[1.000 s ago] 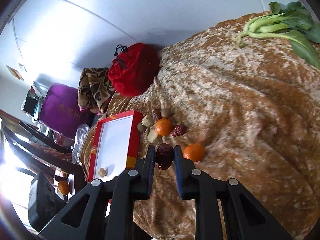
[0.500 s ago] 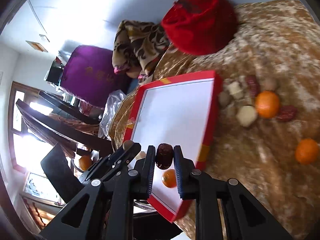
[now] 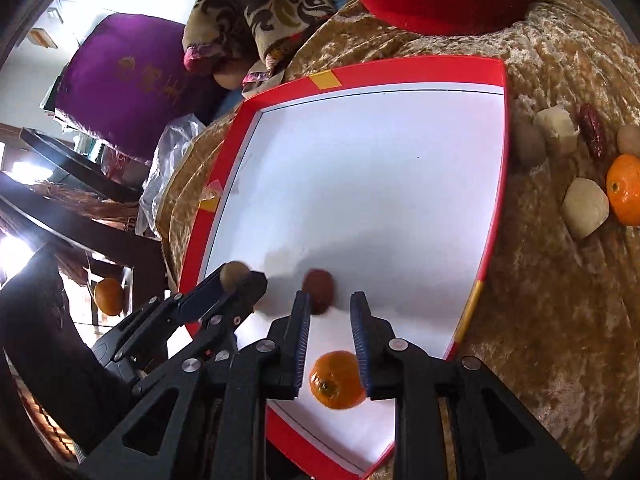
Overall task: Organize fruits
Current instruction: 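Carry the date and nut over the tray and open both tools, then return and grasp a mandarin with the right tool while the left tool grasps another mandarin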
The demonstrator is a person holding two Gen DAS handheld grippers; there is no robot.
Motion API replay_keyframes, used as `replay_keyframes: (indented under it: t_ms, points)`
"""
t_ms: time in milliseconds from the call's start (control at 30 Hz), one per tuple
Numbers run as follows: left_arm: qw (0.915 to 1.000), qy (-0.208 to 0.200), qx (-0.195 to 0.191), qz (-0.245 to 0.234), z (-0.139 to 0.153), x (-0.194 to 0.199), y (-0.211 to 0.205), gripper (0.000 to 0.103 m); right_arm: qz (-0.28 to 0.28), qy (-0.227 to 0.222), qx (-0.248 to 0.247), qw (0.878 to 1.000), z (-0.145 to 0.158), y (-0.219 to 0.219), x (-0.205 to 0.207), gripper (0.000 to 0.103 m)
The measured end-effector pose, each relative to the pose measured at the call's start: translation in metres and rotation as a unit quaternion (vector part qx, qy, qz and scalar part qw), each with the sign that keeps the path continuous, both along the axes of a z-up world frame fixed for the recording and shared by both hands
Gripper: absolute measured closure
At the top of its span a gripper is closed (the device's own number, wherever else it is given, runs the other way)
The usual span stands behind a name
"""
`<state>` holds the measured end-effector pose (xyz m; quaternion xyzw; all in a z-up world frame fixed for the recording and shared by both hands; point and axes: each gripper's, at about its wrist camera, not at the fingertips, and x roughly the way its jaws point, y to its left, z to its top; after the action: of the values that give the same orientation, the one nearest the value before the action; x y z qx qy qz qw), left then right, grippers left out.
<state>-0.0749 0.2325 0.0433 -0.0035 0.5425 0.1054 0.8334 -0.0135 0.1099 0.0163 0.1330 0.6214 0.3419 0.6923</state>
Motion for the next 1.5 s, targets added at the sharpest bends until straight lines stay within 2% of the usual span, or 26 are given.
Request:
replay_keyframes:
  t_ms: [100,167,233,333,467,567,767,833,967,1033,1233,1367,1500]
  points:
    - [0.9996,-0.03,0.0,0.002,0.012,0.001,-0.004,0.065,-0.008,-0.027,0.01,1.0,0.022,-0.023,0.001,0.071]
    - [0.9987,-0.051,0.005,-0.003,0.019,0.003,-0.011,0.05,-0.023,-0.044,0.015,0.999,0.038,-0.052,0.003,0.069]
    - [0.9973,-0.07,0.001,-0.023,0.027,0.006,-0.025,0.049,-0.045,-0.057,0.009,0.997,0.05,-0.087,0.008,0.068]
    - [0.9944,-0.087,-0.001,-0.06,0.033,0.013,-0.052,0.045,-0.095,-0.053,0.008,0.994,0.058,-0.148,0.018,0.063]
    - [0.9909,-0.087,0.016,-0.102,0.031,0.026,-0.09,0.04,-0.15,-0.025,-0.004,0.988,0.046,-0.211,0.027,0.063]
    - [0.9883,-0.076,0.029,-0.129,0.024,0.037,-0.117,0.04,-0.169,0.0,-0.007,0.986,0.027,-0.234,0.033,0.063]
    - [0.9844,-0.052,0.047,-0.161,0.011,0.048,-0.148,0.04,-0.154,0.021,0.003,0.988,0.012,-0.225,0.038,0.062]
    - [0.9832,-0.049,0.052,-0.168,0.008,0.048,-0.151,0.039,-0.148,0.021,0.0,0.989,0.009,-0.217,0.039,0.059]
    - [0.9844,-0.043,0.045,-0.165,0.005,0.051,-0.149,0.039,-0.141,0.015,-0.045,0.989,-0.002,-0.207,0.044,0.059]
    - [0.9848,-0.043,0.042,-0.163,0.005,0.053,-0.148,0.039,-0.141,0.018,-0.051,0.989,-0.007,-0.205,0.047,0.058]
    - [0.9804,-0.047,0.036,-0.188,0.002,0.059,-0.161,0.039,-0.125,0.019,-0.083,0.988,-0.02,-0.193,0.05,0.056]
    - [0.9761,-0.052,0.046,-0.206,-0.001,0.066,-0.174,0.039,-0.114,0.009,-0.106,0.988,-0.026,-0.186,0.048,0.058]
    - [0.9731,-0.058,0.053,-0.217,-0.004,0.074,-0.182,0.039,-0.111,0.009,-0.107,0.988,-0.027,-0.188,0.049,0.067]
